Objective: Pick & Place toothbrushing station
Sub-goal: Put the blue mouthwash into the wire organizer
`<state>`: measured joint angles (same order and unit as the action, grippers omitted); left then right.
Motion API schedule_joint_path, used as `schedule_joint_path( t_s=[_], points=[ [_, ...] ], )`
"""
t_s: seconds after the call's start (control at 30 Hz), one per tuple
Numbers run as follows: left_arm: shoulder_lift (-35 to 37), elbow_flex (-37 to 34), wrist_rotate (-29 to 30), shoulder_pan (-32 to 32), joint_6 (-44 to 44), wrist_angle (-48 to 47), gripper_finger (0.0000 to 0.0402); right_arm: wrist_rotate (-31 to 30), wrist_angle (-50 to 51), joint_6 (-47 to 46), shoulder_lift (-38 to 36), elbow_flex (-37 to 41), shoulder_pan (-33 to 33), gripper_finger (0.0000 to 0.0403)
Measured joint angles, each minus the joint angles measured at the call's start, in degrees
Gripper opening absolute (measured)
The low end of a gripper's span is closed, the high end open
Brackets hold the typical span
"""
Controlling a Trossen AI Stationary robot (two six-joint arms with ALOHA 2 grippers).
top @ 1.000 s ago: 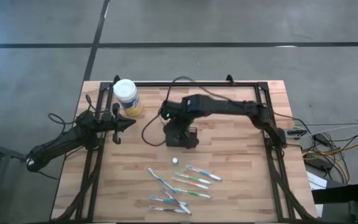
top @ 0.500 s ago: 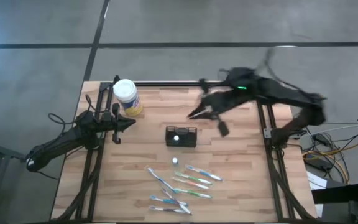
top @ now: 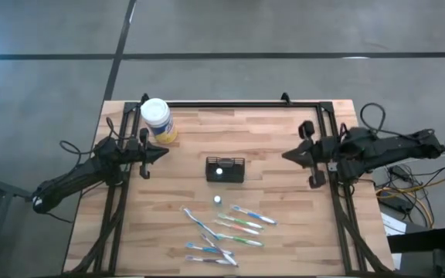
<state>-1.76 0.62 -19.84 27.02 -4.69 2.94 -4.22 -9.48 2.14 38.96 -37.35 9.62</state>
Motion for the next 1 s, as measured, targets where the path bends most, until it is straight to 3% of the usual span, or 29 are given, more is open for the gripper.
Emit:
schedule_joint_path(
  t_s=[0.27, 0.5, 0.7, 0.87, 1.0],
  points=[
    [0.00, 0.00, 0.04, -0.02, 0.07, 0.00, 0.0014, -1.61, -19.72, -0.40, -10.74, 22.03, 0.51, 0.0008],
    [-0.01, -0.07, 3.64, 0.00, -1.07, 0.64, 0.0014, -3.53, -34.44, 2.08, -13.20, 33.12, 0.51, 0.0008],
    [-0.02, 1.38, 4.56, -0.02, -1.88, 1.57, 0.0010, -4.69, -39.94, 2.60, -12.17, 36.75, 0.51, 0.0008],
    [-1.28, 7.16, 4.12, -0.20, -2.47, 2.48, 0.0004, -4.99, -40.20, 3.01, -12.37, 36.77, 0.46, 0.0008],
    [-6.86, 13.74, 2.51, -0.95, -2.99, 1.47, 0.0003, -4.98, -40.02, 3.94, -12.19, 36.83, 0.46, 0.0008]
  ],
)
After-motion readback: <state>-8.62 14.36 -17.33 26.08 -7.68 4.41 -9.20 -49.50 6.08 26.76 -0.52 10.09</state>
